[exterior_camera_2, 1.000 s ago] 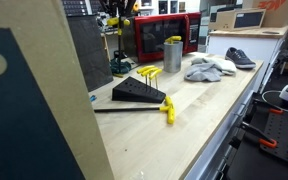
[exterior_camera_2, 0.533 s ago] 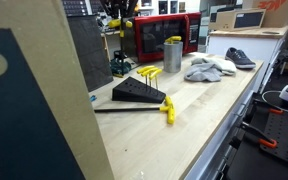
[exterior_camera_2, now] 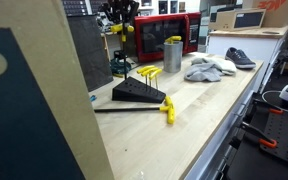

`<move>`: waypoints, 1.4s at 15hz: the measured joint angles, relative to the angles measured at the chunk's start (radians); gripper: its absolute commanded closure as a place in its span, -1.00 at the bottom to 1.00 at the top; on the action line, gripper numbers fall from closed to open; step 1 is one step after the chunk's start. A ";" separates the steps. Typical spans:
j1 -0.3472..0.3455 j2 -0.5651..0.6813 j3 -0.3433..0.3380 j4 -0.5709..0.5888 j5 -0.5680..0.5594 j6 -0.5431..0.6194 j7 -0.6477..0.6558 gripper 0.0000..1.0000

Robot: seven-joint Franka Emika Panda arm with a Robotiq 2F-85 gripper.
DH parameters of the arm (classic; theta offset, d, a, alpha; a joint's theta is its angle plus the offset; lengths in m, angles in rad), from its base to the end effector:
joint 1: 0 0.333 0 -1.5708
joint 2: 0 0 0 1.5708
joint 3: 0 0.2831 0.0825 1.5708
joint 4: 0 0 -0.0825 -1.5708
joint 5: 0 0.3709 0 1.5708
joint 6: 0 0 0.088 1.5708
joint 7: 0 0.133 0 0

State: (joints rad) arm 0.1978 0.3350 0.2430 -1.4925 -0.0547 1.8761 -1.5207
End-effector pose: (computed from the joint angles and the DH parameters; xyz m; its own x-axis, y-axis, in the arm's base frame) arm 0.5918 0.2548 0.4356 -0.3811 0.9241 0.0290 0.9236 0.3791 0.0570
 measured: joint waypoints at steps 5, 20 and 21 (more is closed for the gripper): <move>0.000 0.016 0.000 0.000 0.000 0.000 0.000 0.88; 0.010 0.027 0.000 0.000 -0.004 0.002 0.000 0.88; 0.011 0.027 0.000 0.000 -0.007 0.002 0.000 0.88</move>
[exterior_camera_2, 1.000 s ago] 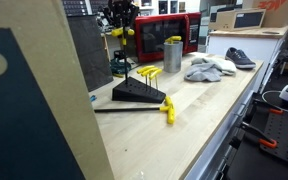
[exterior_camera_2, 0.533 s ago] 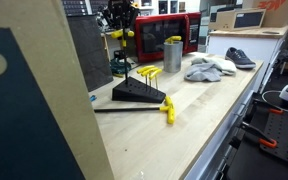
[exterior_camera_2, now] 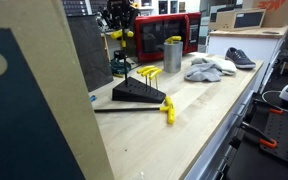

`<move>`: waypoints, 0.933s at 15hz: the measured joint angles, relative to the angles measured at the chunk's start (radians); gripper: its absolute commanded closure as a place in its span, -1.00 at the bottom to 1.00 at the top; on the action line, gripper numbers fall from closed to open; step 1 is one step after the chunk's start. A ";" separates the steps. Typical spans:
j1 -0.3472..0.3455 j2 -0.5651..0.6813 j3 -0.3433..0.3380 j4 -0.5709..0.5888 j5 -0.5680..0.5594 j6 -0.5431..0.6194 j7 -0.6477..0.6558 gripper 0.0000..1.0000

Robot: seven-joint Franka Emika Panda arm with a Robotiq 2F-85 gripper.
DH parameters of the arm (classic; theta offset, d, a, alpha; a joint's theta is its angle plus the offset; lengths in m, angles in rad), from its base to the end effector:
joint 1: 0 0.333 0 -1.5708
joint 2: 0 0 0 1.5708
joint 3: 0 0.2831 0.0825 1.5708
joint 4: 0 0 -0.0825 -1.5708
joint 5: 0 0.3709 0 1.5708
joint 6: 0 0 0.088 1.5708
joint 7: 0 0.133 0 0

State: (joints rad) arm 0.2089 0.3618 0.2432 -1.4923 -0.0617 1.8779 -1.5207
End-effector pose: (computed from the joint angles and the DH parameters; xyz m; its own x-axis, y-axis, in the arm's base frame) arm 0.5919 0.2615 0.4189 -0.3925 0.9193 0.0276 0.9196 0.3916 0.0331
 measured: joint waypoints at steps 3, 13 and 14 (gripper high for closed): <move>0.002 0.000 0.000 0.000 -0.009 0.000 0.000 0.88; 0.028 0.001 0.000 0.000 -0.068 0.002 0.000 0.88; 0.033 0.002 0.000 0.000 -0.078 0.002 0.000 0.88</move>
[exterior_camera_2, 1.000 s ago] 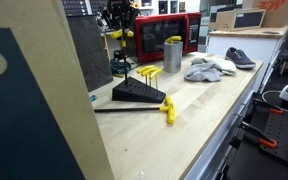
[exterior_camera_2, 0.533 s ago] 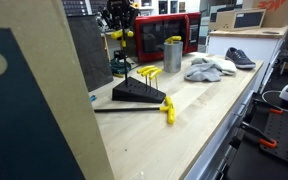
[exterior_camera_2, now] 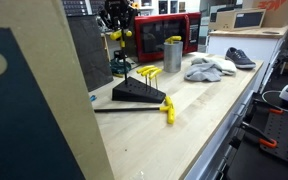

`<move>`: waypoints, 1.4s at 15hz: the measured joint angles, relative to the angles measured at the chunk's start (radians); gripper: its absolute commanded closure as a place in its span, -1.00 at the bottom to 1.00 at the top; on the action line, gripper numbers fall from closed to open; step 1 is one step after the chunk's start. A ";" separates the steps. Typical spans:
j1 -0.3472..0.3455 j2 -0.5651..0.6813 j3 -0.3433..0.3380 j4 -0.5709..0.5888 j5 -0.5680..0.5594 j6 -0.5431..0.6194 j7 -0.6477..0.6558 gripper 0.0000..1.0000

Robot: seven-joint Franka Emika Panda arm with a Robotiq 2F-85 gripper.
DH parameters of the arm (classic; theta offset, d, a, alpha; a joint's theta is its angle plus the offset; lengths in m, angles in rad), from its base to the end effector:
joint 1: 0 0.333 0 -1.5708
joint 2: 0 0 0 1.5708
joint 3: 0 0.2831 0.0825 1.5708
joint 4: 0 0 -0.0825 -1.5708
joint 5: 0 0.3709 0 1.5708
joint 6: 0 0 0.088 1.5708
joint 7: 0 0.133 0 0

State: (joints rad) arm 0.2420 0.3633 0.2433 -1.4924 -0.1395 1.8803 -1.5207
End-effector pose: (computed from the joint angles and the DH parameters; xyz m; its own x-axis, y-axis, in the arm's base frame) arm 0.5870 0.2743 0.4182 -0.4414 0.8961 -0.0467 0.8957 0.4431 0.0375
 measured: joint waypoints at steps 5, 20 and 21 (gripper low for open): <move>0.012 0.026 0.000 -0.001 -0.035 0.017 0.000 0.88; 0.013 0.048 -0.002 0.000 -0.089 0.044 0.107 -0.57; 0.013 0.043 -0.002 0.000 -0.095 0.044 0.116 -0.70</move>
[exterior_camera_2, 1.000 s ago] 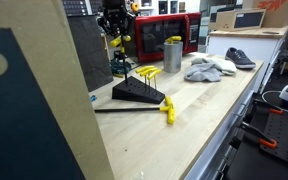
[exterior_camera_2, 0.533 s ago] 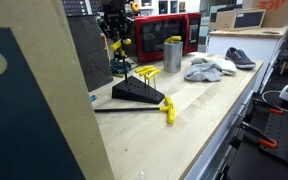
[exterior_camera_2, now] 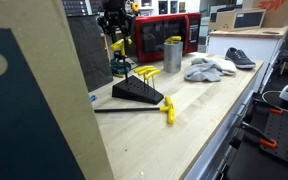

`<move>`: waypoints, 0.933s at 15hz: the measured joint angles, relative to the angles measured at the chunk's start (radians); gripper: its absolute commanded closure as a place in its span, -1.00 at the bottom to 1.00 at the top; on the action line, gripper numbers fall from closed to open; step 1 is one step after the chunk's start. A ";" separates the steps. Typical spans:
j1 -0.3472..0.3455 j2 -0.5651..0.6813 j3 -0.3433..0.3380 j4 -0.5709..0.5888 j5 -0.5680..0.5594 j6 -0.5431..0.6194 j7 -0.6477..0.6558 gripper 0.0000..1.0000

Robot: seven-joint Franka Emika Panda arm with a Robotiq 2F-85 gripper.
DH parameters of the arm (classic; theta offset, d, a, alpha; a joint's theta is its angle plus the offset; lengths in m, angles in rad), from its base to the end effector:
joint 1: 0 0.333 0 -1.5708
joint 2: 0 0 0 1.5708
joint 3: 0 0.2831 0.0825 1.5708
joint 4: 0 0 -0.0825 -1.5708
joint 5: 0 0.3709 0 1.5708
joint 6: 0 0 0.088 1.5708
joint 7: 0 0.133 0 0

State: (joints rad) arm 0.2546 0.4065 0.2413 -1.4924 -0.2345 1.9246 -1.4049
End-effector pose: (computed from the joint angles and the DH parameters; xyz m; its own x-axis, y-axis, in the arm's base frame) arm 0.5965 0.2768 0.3953 -0.3711 0.9208 -0.1204 0.9236 0.3794 0.0554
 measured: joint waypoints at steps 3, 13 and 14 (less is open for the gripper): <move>0.000 -0.013 -0.001 0.000 -0.019 0.000 0.021 -1.00; -0.042 -0.111 -0.001 -0.015 0.005 -0.010 -0.084 -1.00; -0.055 -0.125 -0.001 -0.025 0.020 -0.010 -0.117 -1.00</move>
State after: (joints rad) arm 0.1998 0.2816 0.2398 -1.5176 -0.2145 1.9146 -1.5215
